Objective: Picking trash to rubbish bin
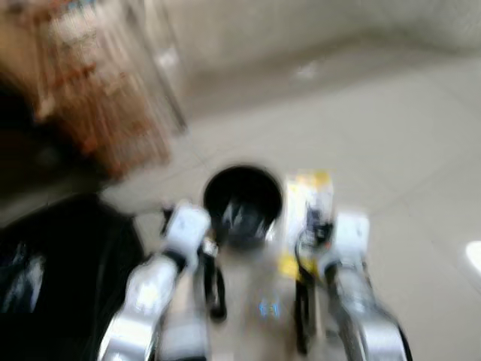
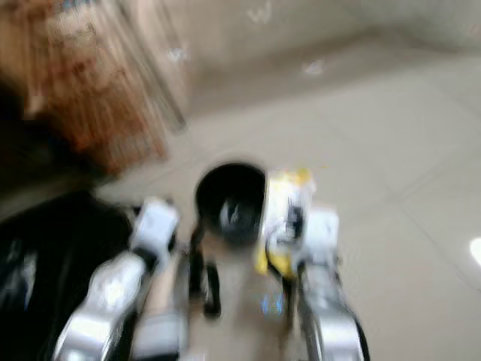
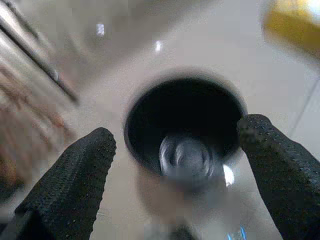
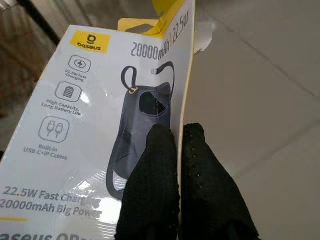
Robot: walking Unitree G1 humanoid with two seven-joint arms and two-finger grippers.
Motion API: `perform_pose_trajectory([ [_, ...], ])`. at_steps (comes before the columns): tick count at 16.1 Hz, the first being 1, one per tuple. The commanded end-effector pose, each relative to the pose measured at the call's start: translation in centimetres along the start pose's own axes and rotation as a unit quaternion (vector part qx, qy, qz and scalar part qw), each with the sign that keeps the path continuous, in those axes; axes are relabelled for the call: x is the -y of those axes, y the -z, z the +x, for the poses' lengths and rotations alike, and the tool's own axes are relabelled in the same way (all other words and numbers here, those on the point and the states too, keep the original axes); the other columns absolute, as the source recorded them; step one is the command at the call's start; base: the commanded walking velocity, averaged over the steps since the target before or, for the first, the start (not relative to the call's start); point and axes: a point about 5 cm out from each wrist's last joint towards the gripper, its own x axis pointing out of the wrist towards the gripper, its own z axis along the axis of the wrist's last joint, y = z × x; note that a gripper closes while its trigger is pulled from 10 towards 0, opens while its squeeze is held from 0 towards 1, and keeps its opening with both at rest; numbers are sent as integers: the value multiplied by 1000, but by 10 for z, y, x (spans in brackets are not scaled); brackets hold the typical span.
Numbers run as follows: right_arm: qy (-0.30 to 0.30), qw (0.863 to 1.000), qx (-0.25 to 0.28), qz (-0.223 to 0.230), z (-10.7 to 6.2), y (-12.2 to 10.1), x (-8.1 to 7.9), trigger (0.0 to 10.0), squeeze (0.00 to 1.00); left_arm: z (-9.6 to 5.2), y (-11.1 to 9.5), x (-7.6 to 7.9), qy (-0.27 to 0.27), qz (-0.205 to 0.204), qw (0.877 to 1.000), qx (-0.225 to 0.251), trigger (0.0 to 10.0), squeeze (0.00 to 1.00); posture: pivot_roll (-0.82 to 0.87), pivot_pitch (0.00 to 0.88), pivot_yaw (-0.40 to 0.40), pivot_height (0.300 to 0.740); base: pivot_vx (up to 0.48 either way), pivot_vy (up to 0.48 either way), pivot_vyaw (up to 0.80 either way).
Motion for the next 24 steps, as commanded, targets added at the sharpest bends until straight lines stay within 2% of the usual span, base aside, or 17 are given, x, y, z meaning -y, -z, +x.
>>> perform_pose_trajectory([
  [1, -4, 999, -18, 28, -5, 10, -9, 0, 0, -3, 5, 0, 5, 6, 1000, -14, 10000, 0, 7, 394, 136, 574, 0, 0, 0],
  [16, 8, 1000, -7, 28, -1, 8, -5, 0, 0, -4, 2, 2, 28, 23, 999, -2, 10000, 0, 18, 384, 146, 574, 0, 0, 0],
  [21, 11, 1000, 8, 25, 13, -3, 1, 0, 0, -8, 1, -2, 22, 25, 999, -3, 10000, 0, 44, 407, 152, 574, 0, 0, 0],
  [24, -17, 999, 25, 10, 31, -18, -6, 0, 0, -19, -2, -14, -4, 31, 999, -4, 10000, 0, 94, 439, 151, 574, 0, 0, 0],
])
